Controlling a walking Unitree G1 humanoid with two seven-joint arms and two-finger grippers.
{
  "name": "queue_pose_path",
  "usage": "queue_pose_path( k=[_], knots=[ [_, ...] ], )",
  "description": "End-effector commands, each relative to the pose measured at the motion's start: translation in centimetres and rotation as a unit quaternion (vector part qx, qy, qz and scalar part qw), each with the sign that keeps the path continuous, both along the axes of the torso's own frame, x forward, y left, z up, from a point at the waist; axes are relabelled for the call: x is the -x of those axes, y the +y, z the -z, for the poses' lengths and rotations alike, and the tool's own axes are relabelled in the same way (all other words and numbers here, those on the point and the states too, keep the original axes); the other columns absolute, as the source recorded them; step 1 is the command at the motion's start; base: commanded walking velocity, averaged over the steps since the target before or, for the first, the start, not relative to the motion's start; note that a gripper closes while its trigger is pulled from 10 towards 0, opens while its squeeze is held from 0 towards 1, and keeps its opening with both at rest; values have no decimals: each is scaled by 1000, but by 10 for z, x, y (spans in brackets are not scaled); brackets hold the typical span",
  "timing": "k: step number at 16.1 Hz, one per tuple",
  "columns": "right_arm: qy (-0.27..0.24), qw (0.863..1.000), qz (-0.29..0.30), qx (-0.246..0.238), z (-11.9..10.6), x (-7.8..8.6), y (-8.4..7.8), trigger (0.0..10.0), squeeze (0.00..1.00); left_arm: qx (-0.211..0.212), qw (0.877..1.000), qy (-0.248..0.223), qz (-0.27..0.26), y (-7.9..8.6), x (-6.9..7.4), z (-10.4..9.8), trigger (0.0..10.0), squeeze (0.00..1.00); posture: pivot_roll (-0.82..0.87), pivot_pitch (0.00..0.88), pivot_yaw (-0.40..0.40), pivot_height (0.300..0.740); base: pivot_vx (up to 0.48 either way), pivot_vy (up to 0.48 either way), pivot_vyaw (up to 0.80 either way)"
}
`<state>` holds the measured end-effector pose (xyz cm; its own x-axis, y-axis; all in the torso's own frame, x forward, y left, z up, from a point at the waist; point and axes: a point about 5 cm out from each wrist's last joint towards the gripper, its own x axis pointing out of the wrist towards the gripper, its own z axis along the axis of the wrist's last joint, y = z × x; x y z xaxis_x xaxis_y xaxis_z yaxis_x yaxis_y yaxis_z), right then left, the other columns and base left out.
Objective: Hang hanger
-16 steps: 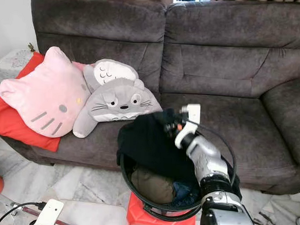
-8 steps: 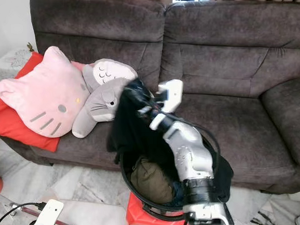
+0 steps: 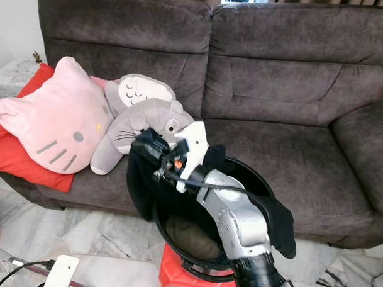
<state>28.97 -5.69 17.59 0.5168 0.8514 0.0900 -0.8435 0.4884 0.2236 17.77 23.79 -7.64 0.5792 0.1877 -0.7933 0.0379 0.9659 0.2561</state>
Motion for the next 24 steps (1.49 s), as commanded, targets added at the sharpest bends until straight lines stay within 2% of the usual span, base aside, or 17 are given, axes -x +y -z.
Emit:
queue_pose_path(
  k=[1,2,3,4,5,6,7,11,13,14,15,16,18,19,21,22,24],
  knots=[
    [-14,1000,-2,7,-7,4,1,0,0,-2,1000,-15,-24,2,2,0,10000,0,-117,0,3,740,0,0,0],
    [-14,1000,-2,7,-7,4,1,0,0,-2,1000,-15,-24,2,2,0,10000,0,-117,0,3,740,0,0,0],
    [-2,999,21,32,-4,7,-9,0,0,-6,997,-70,-11,1,-5,-7,10000,0,-108,0,-1,740,0,0,0],
    [3,998,34,43,-1,6,-13,0,0,-10,989,-145,7,11,-51,-38,10000,0,-102,0,-2,740,0,0,0],
    [9,998,46,51,2,3,-16,0,0,-7,968,-250,21,28,-117,-102,10000,0,-97,0,-4,740,0,0,0],
    [15,997,59,52,4,1,-19,0,0,-6,962,-272,25,29,-126,-114,10000,0,-92,0,-6,740,0,0,0],
    [32,991,121,37,10,-7,-31,0,0,-2,950,-311,23,29,-137,-130,10000,0,-88,0,-7,740,0,0,0],
    [47,966,252,22,20,-5,-62,0,0,7,929,-367,52,15,-127,-131,10000,0,-95,0,-10,740,0,0,0],
    [40,952,302,44,26,2,-75,0,0,16,914,-400,63,12,-118,-138,10000,0,-90,0,-14,740,0,0,0],
    [39,936,345,47,28,5,-84,0,0,22,903,-423,71,8,-113,-145,10000,0,-85,0,-16,740,0,0,0],
    [24,911,405,75,33,12,-99,0,0,29,887,-452,91,1,-105,-157,10000,0,-79,0,-20,740,0,0,0],
    [8,897,433,91,35,21,-105,0,0,33,875,-470,108,-6,-98,-167,10000,0,-80,0,-18,740,0,0,0],
    [-3,880,465,95,34,31,-112,0,0,42,865,-484,125,-15,-90,-178,10000,0,-83,0,-19,740,0,0,0],
    [-12,860,500,99,31,41,-121,0,0,41,856,-489,162,-30,-84,-188,10000,0,-86,0,-19,740,0,0,0],
    [-26,847,519,111,29,46,-126,0,0,54,852,-493,168,-39,-82,-195,10000,0,-91,0,-16,740,0,0,0],
    [-20,838,534,110,32,45,-129,0,0,67,850,-491,180,-50,-84,-199,10000,0,-87,0,-18,740,0,0,0],
    [-14,833,544,97,31,42,-129,0,0,80,853,-484,180,-60,-87,-203,10000,0,-79,0,-23,740,0,0,0]
  ],
)
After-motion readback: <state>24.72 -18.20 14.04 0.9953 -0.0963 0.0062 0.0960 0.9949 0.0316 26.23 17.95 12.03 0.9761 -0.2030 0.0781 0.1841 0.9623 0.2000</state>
